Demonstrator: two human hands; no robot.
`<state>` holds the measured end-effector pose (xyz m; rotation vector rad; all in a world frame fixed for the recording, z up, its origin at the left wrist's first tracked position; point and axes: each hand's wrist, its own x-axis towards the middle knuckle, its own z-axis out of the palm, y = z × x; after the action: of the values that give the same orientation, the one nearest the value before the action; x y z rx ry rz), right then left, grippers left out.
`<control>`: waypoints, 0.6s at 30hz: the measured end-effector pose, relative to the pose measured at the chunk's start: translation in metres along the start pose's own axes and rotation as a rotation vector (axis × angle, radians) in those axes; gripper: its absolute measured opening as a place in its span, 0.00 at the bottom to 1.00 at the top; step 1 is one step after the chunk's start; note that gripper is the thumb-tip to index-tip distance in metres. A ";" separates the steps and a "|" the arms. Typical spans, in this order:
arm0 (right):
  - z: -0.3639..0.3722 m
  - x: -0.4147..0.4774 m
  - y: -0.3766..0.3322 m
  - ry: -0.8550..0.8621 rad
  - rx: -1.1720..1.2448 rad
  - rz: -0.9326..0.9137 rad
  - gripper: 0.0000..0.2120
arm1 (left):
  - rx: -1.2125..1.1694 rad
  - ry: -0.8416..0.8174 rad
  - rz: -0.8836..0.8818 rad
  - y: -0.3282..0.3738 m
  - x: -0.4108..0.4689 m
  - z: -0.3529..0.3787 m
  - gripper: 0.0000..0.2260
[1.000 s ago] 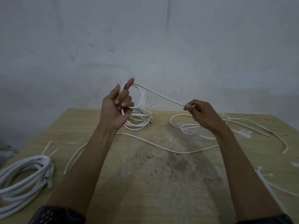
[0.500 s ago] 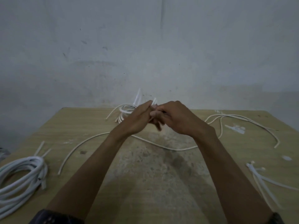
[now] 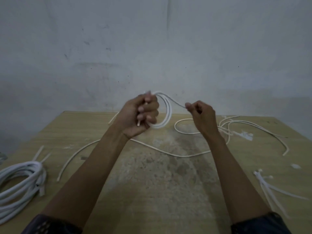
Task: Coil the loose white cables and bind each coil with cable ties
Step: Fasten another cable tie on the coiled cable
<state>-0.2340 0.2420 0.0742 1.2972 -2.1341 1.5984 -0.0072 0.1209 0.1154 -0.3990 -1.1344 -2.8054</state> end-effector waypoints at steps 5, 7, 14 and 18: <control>-0.007 -0.004 -0.016 -0.412 -0.014 -0.115 0.12 | -0.145 0.384 0.653 0.021 -0.003 -0.009 0.17; -0.008 -0.008 -0.039 -0.549 -0.119 -0.175 0.08 | 0.093 0.508 0.745 0.017 0.003 -0.009 0.17; -0.013 -0.021 -0.097 -0.484 -0.039 -0.349 0.09 | 1.392 0.555 0.297 -0.034 0.014 -0.004 0.19; -0.021 -0.008 -0.068 -0.219 0.205 -0.212 0.22 | 0.755 0.261 -0.113 -0.020 0.002 0.002 0.19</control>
<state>-0.1873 0.2608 0.1256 1.7722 -1.9034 1.6879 -0.0125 0.1365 0.1040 0.0992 -2.0277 -2.1673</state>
